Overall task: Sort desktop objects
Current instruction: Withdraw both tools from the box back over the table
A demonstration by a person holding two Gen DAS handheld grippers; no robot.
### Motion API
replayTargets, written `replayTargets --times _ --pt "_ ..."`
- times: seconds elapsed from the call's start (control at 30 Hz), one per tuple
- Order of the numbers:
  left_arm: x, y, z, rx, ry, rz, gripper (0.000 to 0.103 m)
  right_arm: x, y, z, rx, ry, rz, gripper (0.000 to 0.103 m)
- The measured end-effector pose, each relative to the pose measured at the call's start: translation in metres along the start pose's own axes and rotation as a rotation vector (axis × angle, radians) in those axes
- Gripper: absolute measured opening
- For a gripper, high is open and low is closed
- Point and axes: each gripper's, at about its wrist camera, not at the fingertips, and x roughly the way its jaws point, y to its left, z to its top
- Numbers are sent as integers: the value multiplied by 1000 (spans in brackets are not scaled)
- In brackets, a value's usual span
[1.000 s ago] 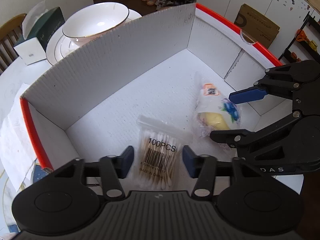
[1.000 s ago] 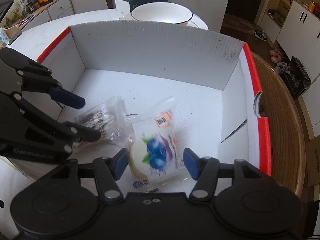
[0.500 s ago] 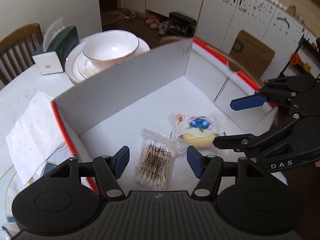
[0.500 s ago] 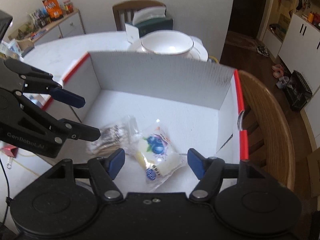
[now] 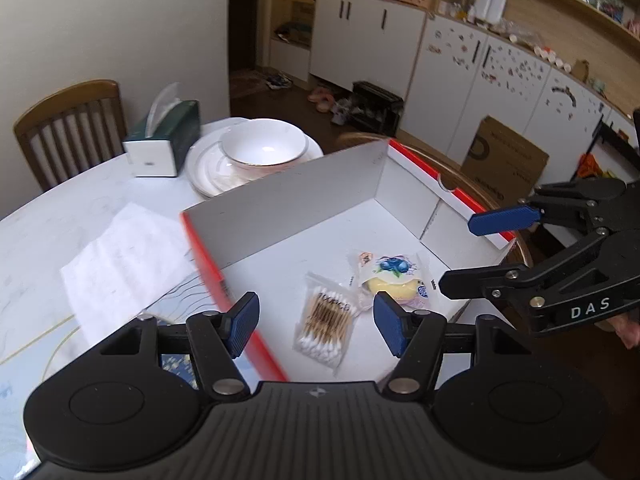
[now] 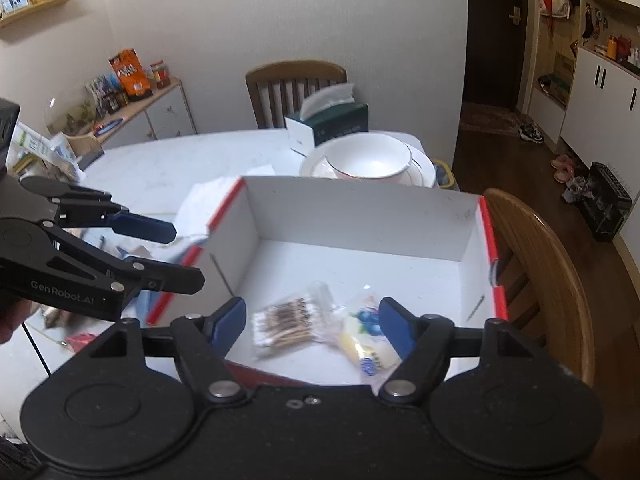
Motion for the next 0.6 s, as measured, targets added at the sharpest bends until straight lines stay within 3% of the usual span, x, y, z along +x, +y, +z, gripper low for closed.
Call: replayTargets --times 0.1,0.2,0.37,0.6 --pt "-17 10 -9 -21 -25 11 63 -2 17 -1 2 -21 8 75" --pt "-33 21 -20 -40 -47 16 71 -2 37 -2 -3 -40 13 78" --pt "-59 42 -41 -51 -74 25 71 -1 71 -6 -9 -61 32 80" --pt "-90 78 -77 -57 -84 23 83 5 118 -12 -2 -62 48 84"
